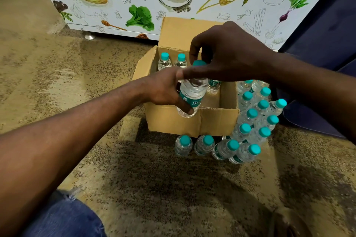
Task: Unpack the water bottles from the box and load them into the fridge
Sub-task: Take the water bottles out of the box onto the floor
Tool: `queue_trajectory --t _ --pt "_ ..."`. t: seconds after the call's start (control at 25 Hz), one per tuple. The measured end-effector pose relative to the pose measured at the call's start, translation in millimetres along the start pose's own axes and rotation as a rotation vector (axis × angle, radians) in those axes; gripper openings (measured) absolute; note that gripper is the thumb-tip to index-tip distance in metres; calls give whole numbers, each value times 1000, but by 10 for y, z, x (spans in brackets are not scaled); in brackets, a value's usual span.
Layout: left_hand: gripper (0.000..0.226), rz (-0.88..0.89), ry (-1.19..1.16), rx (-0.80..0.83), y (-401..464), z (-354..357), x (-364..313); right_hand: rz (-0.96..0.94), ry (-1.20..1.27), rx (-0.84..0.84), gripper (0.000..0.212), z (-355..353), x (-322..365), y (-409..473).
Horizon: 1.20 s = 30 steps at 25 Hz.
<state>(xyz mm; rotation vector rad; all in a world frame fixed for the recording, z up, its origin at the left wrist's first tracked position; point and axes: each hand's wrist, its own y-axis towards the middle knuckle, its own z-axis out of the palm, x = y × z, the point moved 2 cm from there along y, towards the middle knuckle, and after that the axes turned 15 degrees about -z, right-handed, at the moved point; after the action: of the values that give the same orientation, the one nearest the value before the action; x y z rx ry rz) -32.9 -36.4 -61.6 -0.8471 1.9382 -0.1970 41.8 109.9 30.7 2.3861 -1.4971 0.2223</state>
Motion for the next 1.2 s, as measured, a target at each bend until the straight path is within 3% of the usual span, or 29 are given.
queue_trajectory --t 0.12,0.2,0.4,0.48,0.64,0.76,0.88,1.04,1.2 --pt "71 -34 -16 35 -9 -14 34 -168 12 226 57 -83 58 -28" --pt "76 -53 11 62 1 10 27 -237 10 254 51 -113 63 -45" --pt "66 -100 74 179 10 21 -29 -327 -54 305 52 -157 150 -95" --pt "68 -122 188 231 -7 17 11 -356 -51 341 51 -205 212 -129" --pt "66 -151 520 143 47 38 109 -442 -12 445 45 -192 420 -151" --pt "59 -112 559 124 110 52 137 -449 11 595 33 20 543 -218" --pt "65 -146 611 116 141 46 148 -449 -6 731 36 365 594 -328" --pt "72 -203 674 144 157 66 206 -440 11 797 39 859 570 -440" --pt "64 -199 668 144 147 64 242 -439 -68 851 40 1272 522 -565"
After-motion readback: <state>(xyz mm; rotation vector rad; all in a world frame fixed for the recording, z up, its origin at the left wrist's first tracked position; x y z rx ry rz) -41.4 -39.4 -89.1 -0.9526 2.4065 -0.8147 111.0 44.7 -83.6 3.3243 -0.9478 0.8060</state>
